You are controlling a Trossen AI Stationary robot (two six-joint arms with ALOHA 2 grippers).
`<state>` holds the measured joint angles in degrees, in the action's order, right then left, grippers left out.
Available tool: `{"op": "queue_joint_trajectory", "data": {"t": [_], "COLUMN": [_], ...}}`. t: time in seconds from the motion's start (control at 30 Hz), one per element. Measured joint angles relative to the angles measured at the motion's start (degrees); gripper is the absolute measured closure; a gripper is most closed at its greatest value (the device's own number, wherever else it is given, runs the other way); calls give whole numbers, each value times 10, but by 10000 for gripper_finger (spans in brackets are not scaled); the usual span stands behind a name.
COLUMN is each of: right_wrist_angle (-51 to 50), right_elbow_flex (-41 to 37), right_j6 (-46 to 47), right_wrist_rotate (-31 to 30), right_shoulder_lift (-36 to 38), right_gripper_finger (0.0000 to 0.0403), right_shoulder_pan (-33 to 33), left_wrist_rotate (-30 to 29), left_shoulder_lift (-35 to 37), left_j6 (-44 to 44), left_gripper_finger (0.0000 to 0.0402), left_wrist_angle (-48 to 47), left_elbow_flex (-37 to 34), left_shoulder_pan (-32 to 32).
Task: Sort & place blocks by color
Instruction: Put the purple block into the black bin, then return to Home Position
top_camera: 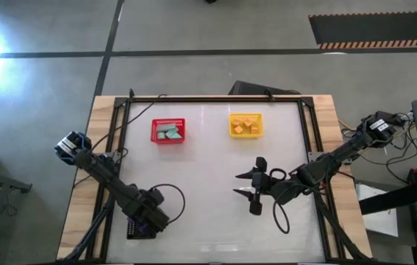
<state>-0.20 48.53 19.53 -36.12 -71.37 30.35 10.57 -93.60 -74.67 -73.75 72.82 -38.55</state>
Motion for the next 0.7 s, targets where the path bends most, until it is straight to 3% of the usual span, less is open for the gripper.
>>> {"op": "queue_joint_trajectory", "data": {"t": [0.23, 0.53, 0.7], "right_wrist_angle": [0, 0, 0], "right_elbow_flex": [0, 0, 0], "right_j6": [0, 0, -8], "right_wrist_rotate": [0, 0, 0], "right_shoulder_lift": [0, 0, 0], "right_gripper_finger": [188, 188, 188], "right_shoulder_pan": [0, 0, 0], "left_wrist_rotate": [-2, -2, -17], "left_shoulder_lift": [0, 0, 0], "left_j6": [0, 41, 104], "left_gripper_finger": [290, 211, 198], "left_wrist_angle": [14, 29, 32], "left_elbow_flex": [-2, -4, 4], "left_shoulder_pan": [-2, -2, -2]}}
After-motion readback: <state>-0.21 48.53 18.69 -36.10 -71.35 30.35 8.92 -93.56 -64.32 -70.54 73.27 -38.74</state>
